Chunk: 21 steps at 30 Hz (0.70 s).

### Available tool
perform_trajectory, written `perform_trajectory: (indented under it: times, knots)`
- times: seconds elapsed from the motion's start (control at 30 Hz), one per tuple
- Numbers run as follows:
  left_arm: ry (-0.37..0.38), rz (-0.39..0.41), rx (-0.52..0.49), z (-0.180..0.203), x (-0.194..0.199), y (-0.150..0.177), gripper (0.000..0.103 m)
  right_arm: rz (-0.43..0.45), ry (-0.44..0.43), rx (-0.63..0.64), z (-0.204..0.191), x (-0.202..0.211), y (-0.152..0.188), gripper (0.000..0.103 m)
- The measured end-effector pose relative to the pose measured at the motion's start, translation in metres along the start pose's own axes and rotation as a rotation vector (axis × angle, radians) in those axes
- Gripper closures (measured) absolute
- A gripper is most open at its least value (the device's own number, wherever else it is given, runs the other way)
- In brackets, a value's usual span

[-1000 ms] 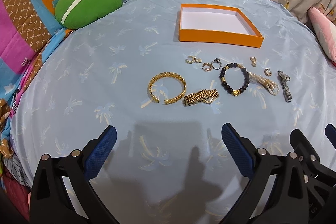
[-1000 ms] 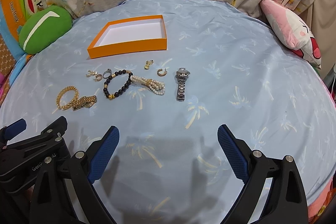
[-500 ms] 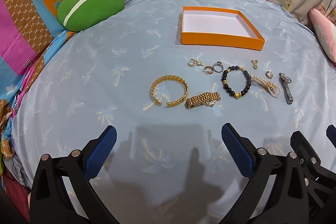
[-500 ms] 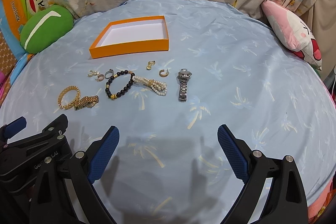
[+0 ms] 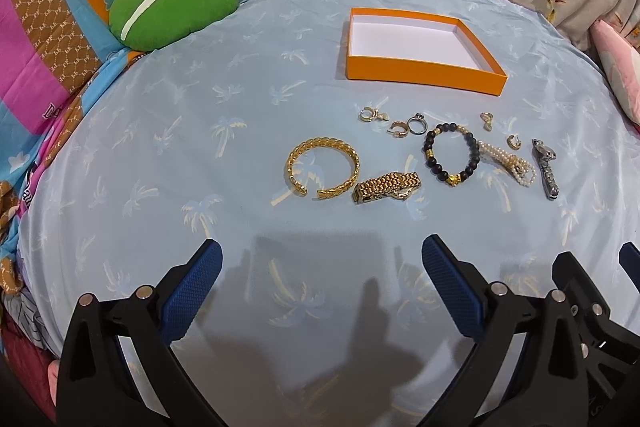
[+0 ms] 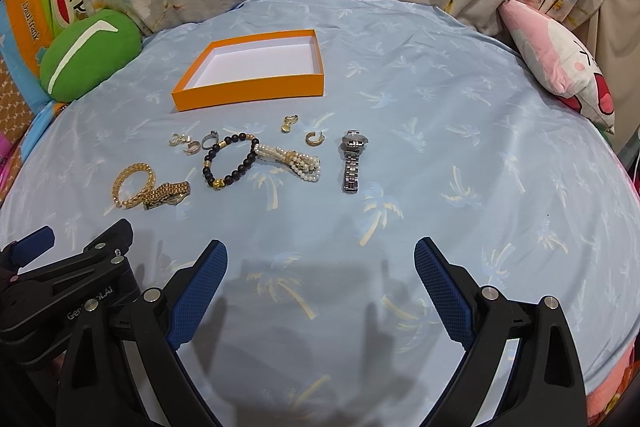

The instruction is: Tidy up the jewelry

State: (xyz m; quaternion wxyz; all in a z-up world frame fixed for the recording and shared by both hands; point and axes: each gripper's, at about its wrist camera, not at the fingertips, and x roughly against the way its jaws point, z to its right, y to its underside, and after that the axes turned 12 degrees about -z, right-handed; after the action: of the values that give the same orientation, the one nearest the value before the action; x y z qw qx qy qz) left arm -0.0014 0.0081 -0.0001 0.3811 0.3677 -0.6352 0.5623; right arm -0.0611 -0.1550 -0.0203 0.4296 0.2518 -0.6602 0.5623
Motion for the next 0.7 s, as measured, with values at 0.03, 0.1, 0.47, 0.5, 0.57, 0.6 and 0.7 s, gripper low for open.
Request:
perform_trajectory:
  times: [0.03, 0.1, 0.47, 0.5, 0.57, 0.6, 0.7]
  knots:
    - [0.001, -0.001, 0.0, -0.0003, -0.0002, -0.0001, 0.006, 0.0, 0.0, 0.0, -0.0004, -0.0001, 0.0001, 0.01]
    - [0.0, 0.001, 0.0, -0.0003, -0.0001, 0.0, 0.006, 0.0, -0.002, 0.0, -0.0005, 0.0004, 0.0004, 0.01]
    - [-0.002, -0.003, 0.001, -0.0011, -0.0025, -0.0005, 0.006, -0.003, -0.003, 0.001, -0.0027, -0.0001, 0.0005, 0.01]
    - [-0.002, -0.005, 0.002, -0.0014, -0.0031, -0.0005, 0.006, -0.003, -0.003, 0.001, -0.004, 0.0001, 0.0011, 0.01]
    - [0.0, -0.006, 0.003, -0.0016, -0.0035, -0.0004, 0.006, -0.003, -0.003, 0.001, -0.0037, -0.0004, 0.0007, 0.01]
    - [-0.001, -0.005, 0.003, -0.0017, -0.0037, -0.0004, 0.006, -0.003, -0.004, 0.001, -0.0035, -0.0004, 0.0007, 0.01]
    - [-0.001, -0.006, 0.003, -0.0016, -0.0035, -0.0004, 0.006, -0.003, -0.004, 0.001, -0.0032, -0.0003, 0.0004, 0.01]
